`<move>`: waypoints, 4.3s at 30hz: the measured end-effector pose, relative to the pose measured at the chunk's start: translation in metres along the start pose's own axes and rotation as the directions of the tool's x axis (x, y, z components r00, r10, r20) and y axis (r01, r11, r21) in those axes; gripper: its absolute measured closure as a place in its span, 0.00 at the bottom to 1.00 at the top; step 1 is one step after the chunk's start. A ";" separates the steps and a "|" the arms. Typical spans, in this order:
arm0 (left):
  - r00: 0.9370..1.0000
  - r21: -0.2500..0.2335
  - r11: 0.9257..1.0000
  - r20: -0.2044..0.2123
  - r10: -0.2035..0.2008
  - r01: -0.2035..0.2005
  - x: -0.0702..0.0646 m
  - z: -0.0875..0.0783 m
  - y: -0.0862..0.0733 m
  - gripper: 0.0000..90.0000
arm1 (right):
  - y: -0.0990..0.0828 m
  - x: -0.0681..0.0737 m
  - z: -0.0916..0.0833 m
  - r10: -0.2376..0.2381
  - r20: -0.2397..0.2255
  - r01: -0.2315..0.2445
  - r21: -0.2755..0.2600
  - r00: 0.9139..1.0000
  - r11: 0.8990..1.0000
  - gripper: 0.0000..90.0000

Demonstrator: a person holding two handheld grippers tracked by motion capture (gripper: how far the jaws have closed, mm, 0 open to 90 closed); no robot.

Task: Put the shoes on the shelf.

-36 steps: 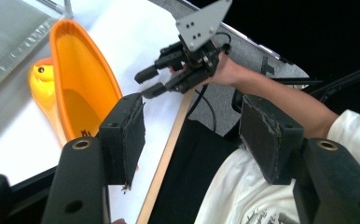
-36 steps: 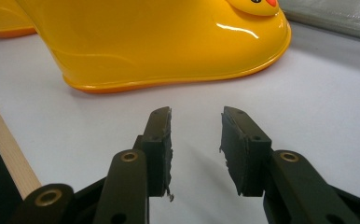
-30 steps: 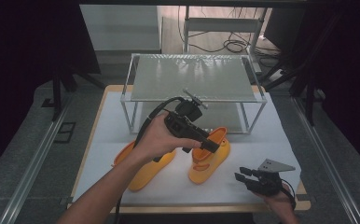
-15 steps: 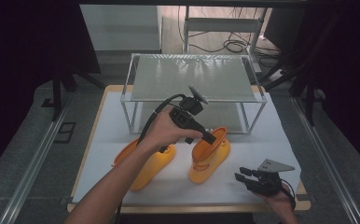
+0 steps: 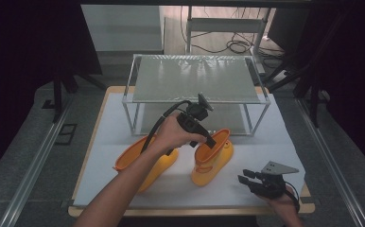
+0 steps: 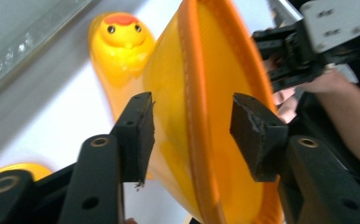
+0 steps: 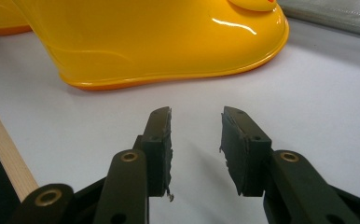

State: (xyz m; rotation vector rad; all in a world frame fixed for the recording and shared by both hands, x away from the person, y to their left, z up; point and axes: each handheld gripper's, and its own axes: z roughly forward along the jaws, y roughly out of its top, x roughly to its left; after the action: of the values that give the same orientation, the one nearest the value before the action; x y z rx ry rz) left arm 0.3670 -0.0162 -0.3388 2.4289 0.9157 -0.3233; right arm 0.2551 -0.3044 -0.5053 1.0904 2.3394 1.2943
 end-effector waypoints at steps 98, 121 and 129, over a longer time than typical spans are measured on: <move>0.997 -0.157 0.987 -0.078 0.013 -0.025 0.004 -0.086 -0.120 0.54 | 0.000 -0.003 -0.002 0.026 0.013 -0.026 -0.017 1.000 1.000 0.68; 0.995 -0.205 0.978 -0.096 0.018 -0.038 0.009 -0.112 -0.121 0.46 | -0.002 -0.005 -0.001 0.040 0.021 -0.039 -0.013 0.999 0.999 0.65; 0.994 -0.191 0.981 -0.111 0.001 -0.023 0.015 -0.116 -0.128 0.46 | -0.002 -0.005 -0.001 0.041 0.022 -0.041 -0.011 0.999 0.999 0.65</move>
State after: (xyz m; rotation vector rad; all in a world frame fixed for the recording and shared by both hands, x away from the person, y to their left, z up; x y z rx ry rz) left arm 0.2970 0.1370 -0.2973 2.2910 0.9338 -0.0913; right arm 0.2575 -0.3094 -0.5073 1.1497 2.3032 1.3002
